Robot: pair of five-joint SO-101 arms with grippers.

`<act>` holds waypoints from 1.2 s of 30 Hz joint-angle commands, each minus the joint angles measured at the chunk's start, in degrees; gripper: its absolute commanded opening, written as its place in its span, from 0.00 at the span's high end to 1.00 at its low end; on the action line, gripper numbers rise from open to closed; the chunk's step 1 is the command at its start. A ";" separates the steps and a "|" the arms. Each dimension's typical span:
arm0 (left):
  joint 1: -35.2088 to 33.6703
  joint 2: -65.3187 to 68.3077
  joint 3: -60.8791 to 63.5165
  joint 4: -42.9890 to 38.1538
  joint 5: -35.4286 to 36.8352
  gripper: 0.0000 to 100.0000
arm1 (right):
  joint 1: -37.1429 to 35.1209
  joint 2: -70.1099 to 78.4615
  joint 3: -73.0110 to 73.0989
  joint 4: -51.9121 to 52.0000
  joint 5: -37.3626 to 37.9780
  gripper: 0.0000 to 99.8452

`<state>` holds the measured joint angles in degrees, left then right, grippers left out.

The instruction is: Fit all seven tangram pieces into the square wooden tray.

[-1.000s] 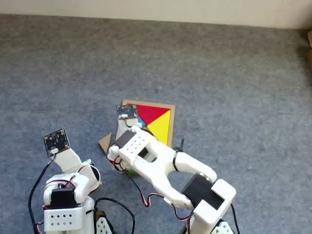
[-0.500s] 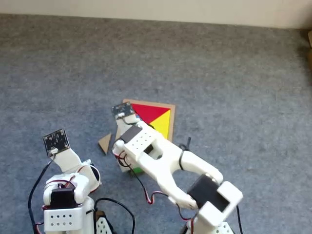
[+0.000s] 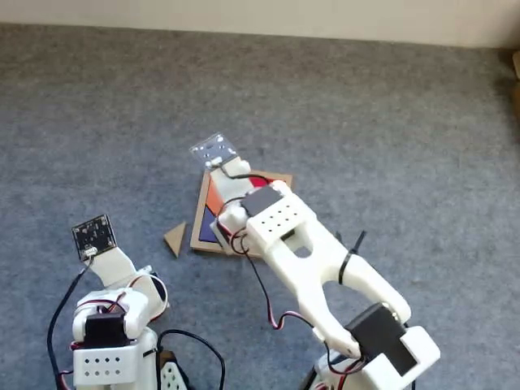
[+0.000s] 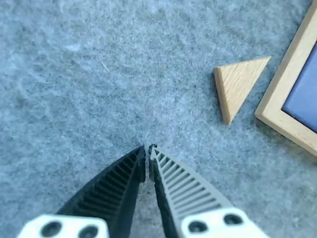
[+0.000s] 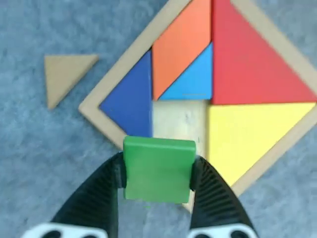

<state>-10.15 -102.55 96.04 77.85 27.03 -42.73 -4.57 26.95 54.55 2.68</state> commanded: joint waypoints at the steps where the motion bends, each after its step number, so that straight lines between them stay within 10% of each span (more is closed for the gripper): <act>1: 1.10 -2.24 1.10 0.18 -0.35 0.96 | 1.71 -3.38 1.71 -9.10 1.32 0.99; 36: 1.10 -2.24 1.10 0.18 -0.35 0.96 | 1.36 -3.47 4.79 -10.95 0.97 0.75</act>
<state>-10.15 -102.55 96.04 77.85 27.03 -41.93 -4.66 31.78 43.03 3.30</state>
